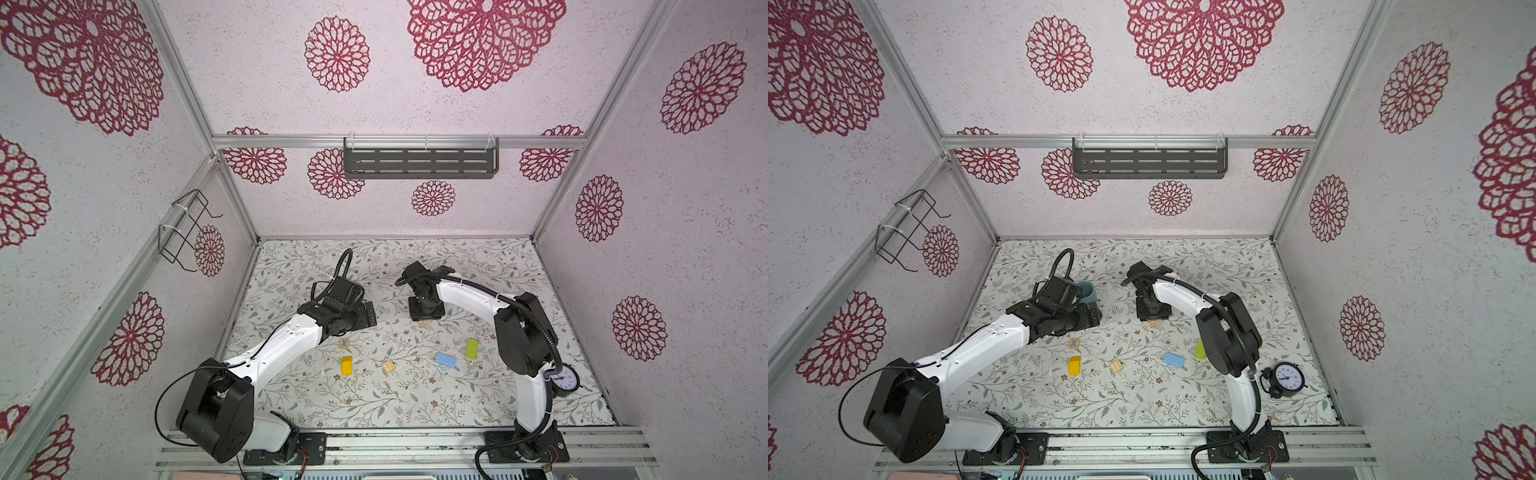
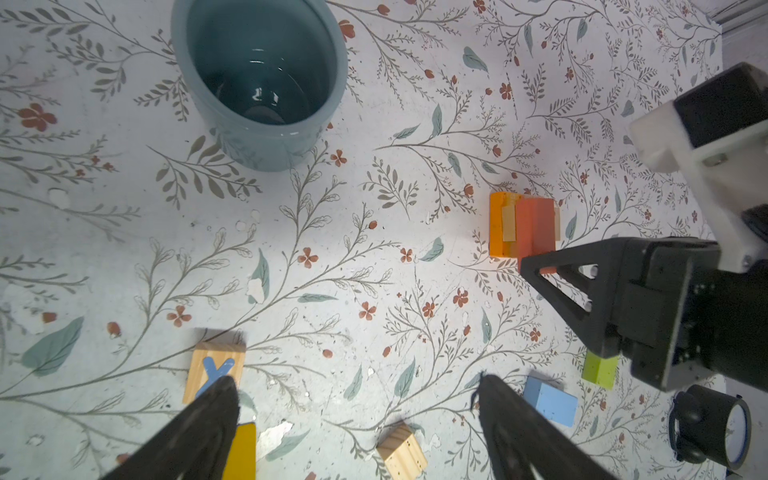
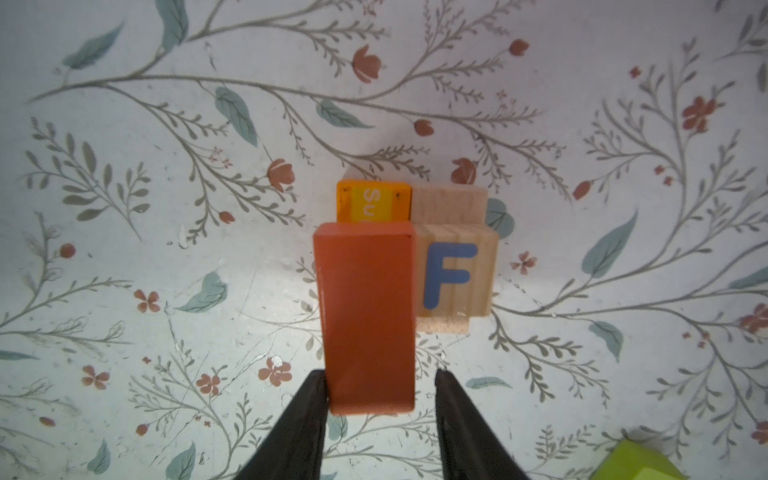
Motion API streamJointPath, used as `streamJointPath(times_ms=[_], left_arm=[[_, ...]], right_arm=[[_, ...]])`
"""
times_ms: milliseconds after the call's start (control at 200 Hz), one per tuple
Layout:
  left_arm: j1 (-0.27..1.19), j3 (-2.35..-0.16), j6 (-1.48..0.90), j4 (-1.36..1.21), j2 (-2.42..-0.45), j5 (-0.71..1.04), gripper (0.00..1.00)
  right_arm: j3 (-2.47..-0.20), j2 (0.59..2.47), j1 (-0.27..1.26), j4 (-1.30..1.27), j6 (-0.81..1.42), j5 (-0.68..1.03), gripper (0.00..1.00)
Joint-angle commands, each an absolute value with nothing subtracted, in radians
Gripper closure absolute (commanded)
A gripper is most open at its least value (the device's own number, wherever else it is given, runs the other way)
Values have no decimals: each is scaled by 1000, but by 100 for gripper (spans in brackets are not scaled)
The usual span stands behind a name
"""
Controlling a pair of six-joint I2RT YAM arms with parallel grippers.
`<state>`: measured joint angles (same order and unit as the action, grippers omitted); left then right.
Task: Build the wood block tower
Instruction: 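Withdraw the right gripper toward the lime green block, then lower the right gripper and close it on the lime green block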
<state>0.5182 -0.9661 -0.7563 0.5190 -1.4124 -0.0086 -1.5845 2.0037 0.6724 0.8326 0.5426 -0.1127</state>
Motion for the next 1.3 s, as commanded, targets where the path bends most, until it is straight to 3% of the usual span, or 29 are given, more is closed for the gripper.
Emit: streamJointPath(times_ms=[0, 911, 1296], left_arm=[[512, -967, -750, 510, -1372, -2, 3], [801, -970, -856, 494, -1447, -150, 0], [879, -950, -904, 480, -1499, -201, 3]], right_arm=[[-1562, 1883, 677, 882, 557, -157, 55], [-891, 1320, 624, 756, 753, -211, 60], [-708, 1271, 553, 628, 779, -199, 50]])
